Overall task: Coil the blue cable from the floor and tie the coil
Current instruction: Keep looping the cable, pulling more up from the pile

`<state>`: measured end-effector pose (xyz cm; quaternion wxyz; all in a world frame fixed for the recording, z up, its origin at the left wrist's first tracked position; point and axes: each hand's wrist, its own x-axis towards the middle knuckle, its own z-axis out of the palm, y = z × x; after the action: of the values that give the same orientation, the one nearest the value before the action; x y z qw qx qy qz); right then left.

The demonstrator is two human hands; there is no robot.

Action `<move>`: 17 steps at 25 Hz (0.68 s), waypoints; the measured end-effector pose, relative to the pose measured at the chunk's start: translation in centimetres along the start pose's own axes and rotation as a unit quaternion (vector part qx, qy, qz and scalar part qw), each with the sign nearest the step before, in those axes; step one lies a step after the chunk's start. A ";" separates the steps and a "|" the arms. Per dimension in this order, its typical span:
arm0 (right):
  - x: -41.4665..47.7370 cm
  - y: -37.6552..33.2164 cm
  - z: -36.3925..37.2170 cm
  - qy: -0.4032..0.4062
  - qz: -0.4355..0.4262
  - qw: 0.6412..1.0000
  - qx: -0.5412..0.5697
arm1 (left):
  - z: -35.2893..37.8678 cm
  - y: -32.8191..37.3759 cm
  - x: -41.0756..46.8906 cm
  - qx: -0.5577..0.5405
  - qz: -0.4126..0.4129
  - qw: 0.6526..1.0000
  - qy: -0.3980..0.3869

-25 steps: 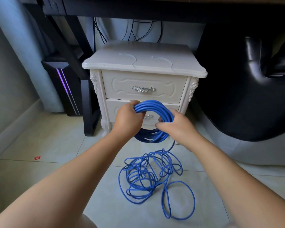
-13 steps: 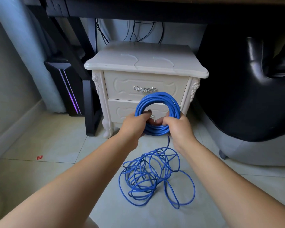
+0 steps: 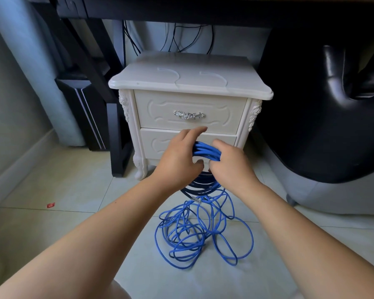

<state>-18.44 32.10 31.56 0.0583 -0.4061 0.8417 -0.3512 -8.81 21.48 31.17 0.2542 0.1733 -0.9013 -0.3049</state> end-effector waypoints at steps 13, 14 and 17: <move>0.3 0.3 -0.6 -0.050 0.114 0.950 0.285 | -0.5 0.5 1.2 -0.216 -0.202 0.947 0.124; 0.2 0.5 -0.4 -0.066 0.120 0.938 0.320 | -0.6 0.6 1.3 -0.254 -0.229 0.929 0.138; -0.2 0.6 0.2 -0.080 0.098 0.914 0.385 | -0.9 1.0 1.1 -0.353 -0.300 0.871 0.164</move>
<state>-18.63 32.38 30.95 0.3116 -0.2949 0.6692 -0.6067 -9.41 21.32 32.81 0.3388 0.3821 -0.5837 -0.6312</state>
